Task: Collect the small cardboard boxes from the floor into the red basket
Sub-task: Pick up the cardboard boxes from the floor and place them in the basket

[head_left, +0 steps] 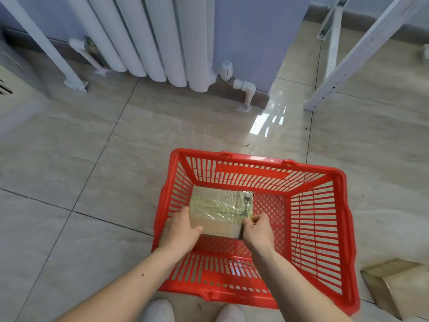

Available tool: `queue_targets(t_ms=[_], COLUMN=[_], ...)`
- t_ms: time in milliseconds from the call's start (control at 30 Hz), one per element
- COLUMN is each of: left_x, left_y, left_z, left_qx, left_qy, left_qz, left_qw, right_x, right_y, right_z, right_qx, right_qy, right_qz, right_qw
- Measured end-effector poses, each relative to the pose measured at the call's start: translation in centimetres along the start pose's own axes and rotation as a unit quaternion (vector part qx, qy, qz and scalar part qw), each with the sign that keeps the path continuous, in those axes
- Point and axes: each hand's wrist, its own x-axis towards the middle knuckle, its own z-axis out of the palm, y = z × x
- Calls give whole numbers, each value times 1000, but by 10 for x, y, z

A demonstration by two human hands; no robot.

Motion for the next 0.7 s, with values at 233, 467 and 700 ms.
queue_targets(t_ms=[233,467,700], left_x=[53,70,74], left_y=[-7,-12,-13], left_z=[32,51,56], left_qx=[33,73,97], left_qy=[-9,-27,-40], left_qz=[-1,5,27], left_qw=[999,997,994], right_x=[53,74,81], right_y=[0,3,8], right_z=[37,58,59], right_qx=[-6,14,25], right_qy=[6,-4,-12], right_qz=[3,11,-2], right_qw=[1000,1000,1000])
